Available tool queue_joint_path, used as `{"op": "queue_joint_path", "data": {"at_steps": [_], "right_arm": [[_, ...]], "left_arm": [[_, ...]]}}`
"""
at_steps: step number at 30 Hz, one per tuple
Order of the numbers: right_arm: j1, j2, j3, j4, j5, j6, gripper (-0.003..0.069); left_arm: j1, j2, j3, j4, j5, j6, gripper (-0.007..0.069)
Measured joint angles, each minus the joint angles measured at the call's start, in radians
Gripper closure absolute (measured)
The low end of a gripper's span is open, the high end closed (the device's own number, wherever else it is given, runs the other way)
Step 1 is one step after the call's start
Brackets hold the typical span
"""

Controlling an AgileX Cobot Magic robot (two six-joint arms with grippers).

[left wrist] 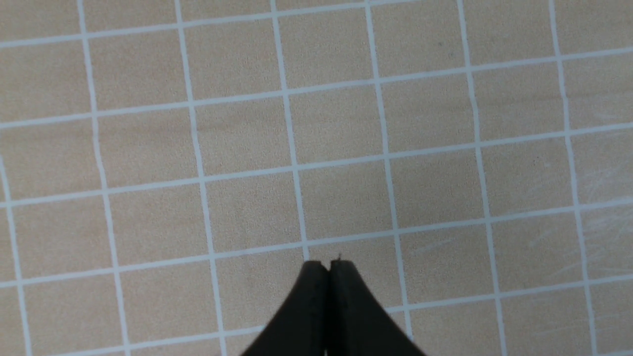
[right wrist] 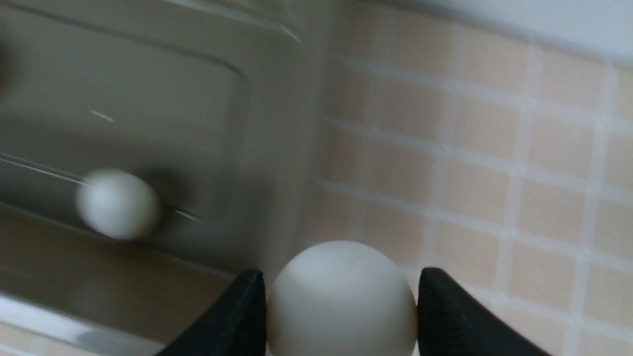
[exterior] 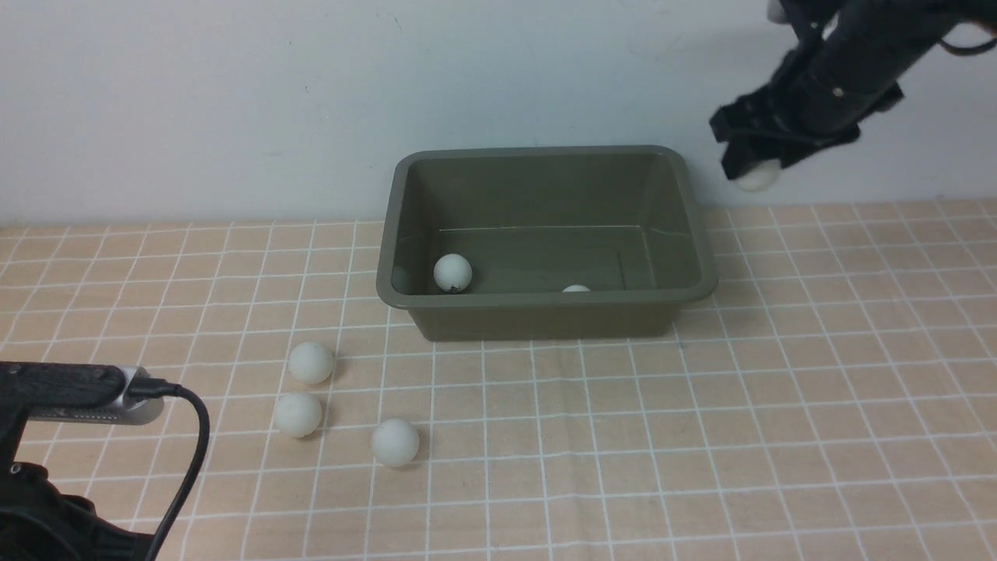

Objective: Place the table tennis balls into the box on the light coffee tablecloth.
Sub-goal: 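Release the ping pong ball into the bin and lift the gripper away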

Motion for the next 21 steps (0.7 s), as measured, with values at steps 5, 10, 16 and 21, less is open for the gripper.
{"op": "queue_joint_path", "data": {"at_steps": [5,10,16,21], "right_arm": [[0.123,0.065,-0.025,-0.004,-0.072,-0.035,0.0298],[0.159,0.158,-0.025,-0.005,-0.071,-0.038,0.0286],[0.159,0.191,-0.025,0.004,-0.07,-0.038,0.0189],[0.159,0.19,-0.025,0.005,-0.07,-0.038,0.0152]], "left_arm": [[0.0,0.0,0.0,0.0,-0.001,0.0,0.0693],[0.0,0.0,0.0,0.0,-0.001,0.0,0.0693],[0.0,0.0,0.0,0.0,-0.001,0.001,0.0693],[0.0,0.0,0.0,0.0,-0.007,0.015,0.0693]]}}
